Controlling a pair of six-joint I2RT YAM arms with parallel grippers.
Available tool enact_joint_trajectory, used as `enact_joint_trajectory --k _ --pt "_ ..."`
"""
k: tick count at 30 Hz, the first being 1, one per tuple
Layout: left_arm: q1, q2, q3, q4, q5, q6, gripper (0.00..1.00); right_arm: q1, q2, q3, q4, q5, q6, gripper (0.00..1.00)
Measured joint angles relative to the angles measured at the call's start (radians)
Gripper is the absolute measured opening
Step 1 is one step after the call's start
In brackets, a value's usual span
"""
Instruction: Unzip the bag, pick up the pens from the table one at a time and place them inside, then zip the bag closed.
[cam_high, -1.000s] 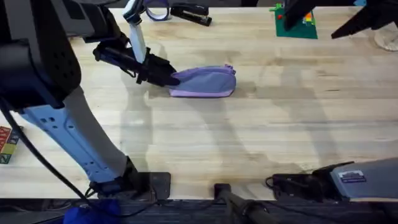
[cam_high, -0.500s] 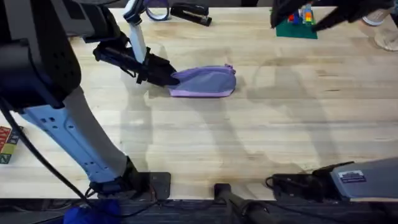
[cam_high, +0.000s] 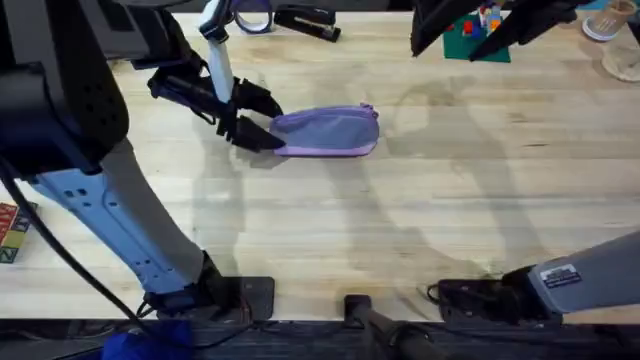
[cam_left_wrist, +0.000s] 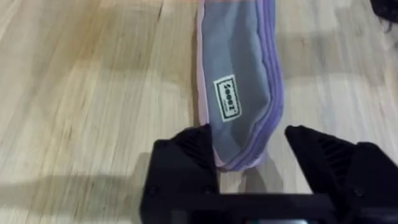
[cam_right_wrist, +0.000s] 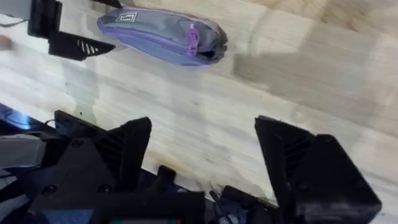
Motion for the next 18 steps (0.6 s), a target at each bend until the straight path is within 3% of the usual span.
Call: enact_joint_trajectory --k 6,12,18 --pt "0.001 0.000 0.006 -0.019 -0.077 0.000 0.862 0.000 0.000 0.000 0.000 0.000 0.000 0.996" --pt "0.001 -0.022 0.093 -0.074 -0.185 0.000 0.880 0.000 0.000 0.000 0.001 0.000 0.000 0.995" --pt "0.001 -0.094 0.255 -0.162 -0.249 0.000 0.932 0.000 0.000 0.000 0.001 0.001 -0.003 0.996"
